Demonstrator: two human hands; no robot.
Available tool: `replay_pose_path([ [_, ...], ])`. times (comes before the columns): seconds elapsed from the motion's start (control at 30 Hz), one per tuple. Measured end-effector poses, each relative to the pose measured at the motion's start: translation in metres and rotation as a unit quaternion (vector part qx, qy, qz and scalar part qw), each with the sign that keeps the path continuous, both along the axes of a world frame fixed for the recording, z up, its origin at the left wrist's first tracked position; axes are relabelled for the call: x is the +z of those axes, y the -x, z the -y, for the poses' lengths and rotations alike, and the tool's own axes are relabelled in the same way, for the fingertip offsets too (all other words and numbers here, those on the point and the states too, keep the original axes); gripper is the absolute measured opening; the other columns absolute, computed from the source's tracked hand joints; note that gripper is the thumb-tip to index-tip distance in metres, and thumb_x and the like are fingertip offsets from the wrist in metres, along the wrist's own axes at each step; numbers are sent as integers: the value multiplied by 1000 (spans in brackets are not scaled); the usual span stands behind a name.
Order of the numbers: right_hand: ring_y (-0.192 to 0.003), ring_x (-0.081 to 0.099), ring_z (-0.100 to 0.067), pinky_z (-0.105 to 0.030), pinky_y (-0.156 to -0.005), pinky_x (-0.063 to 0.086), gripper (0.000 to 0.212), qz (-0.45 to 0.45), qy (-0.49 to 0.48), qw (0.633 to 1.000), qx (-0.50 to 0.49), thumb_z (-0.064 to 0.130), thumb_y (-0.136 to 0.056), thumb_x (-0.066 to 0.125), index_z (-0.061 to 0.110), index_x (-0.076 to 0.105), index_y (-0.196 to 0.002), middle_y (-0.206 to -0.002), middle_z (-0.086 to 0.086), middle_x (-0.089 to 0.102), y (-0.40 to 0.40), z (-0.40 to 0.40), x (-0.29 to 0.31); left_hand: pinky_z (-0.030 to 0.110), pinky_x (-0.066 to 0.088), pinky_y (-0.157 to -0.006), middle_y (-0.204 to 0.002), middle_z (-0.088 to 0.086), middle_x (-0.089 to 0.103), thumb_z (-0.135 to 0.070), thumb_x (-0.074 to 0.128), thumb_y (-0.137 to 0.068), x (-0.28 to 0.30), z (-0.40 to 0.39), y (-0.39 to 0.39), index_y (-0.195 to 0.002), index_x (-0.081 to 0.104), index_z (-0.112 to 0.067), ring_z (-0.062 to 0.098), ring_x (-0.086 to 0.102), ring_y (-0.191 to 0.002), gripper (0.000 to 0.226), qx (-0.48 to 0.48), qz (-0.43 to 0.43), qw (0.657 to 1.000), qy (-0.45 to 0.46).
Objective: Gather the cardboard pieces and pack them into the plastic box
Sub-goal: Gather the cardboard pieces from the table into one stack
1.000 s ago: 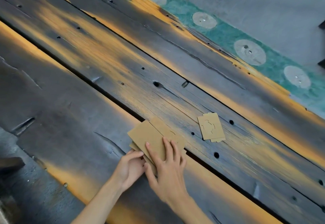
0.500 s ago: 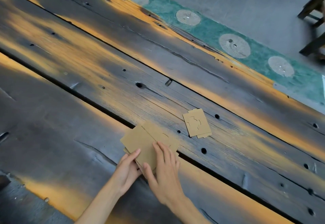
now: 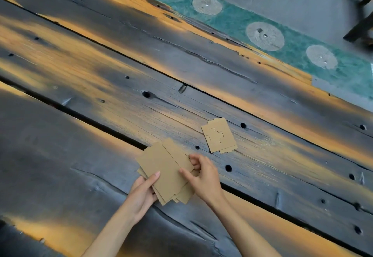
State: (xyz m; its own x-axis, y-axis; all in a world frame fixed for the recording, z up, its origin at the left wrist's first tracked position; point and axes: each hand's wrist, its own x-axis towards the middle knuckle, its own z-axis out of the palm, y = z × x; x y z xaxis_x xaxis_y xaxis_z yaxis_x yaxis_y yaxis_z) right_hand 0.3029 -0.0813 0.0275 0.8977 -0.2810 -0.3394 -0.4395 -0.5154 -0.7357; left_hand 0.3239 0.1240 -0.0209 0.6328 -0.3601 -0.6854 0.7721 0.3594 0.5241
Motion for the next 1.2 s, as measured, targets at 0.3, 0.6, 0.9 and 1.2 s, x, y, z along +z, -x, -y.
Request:
replay_pose_path([
  [0.3, -71, 61, -1, -26, -80, 54, 25, -5, -245, 951, -190, 14, -90, 77, 31, 72, -107, -81, 4, 61, 3, 18, 7, 53, 59, -95, -137, 21, 66, -18, 63, -94, 2, -2, -3, -143, 52, -11, 36, 67, -120, 52, 0, 0, 999, 44],
  [0.6, -92, 73, -23, -34, -88, 60, 32, 5, -232, 968, -98, 11, -93, 70, 39, 77, -106, -91, 3, 78, 13, 31, 30, 51, 62, -86, -132, 26, 65, -10, 62, -94, 11, -10, -4, -143, 49, -4, 36, 69, -110, 52, 22, -4, 999, 49],
  [0.9, -75, 62, -1, -14, -74, 50, 38, 33, -202, 978, -45, 4, -92, 65, 37, 77, -106, -74, 6, 70, 20, 3, 38, 55, 59, -92, -135, 24, 65, -17, 56, -96, 7, -14, 3, -139, 59, -9, 38, 69, -111, 44, 32, -16, 994, 101],
  [1.2, -86, 67, -11, -25, -83, 54, 44, 170, -215, 962, 1, 3, -87, 77, 39, 77, -112, -107, 5, 77, 13, 19, 82, 57, 58, -93, -141, 31, 57, -15, 64, -91, 3, -26, 5, -144, 49, -1, 45, 60, -121, 57, 44, -25, 998, 47],
])
